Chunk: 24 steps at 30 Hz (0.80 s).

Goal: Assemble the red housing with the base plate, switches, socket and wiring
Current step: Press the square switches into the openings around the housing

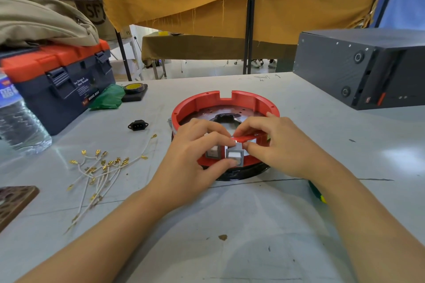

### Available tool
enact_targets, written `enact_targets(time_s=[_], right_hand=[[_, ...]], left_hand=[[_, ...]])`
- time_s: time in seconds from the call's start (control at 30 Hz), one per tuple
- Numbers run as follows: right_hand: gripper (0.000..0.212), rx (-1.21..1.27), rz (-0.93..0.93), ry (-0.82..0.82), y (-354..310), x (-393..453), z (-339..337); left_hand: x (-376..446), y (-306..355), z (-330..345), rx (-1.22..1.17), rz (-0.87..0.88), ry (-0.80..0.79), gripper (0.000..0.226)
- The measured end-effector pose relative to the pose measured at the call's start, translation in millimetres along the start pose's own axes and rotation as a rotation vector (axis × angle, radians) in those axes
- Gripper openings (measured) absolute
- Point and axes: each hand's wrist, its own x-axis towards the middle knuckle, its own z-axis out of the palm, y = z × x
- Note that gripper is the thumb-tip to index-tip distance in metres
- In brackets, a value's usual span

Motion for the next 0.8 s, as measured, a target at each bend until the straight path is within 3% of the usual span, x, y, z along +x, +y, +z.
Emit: enact_targets(time_s=[0.5, 0.8], right_hand=[[0.022, 0.037, 0.014, -0.071, -0.9, -2.0, -3.6], [0.014, 0.061, 0.013, -0.075, -0.6, -1.9, -3.9]], left_hand=[[-3.4, -5.6, 9.2, 0.039, -0.085, -0.021, 0.022], [-2.8, -10.2, 7.4, 0.101, -0.133, -0.034, 0.035]])
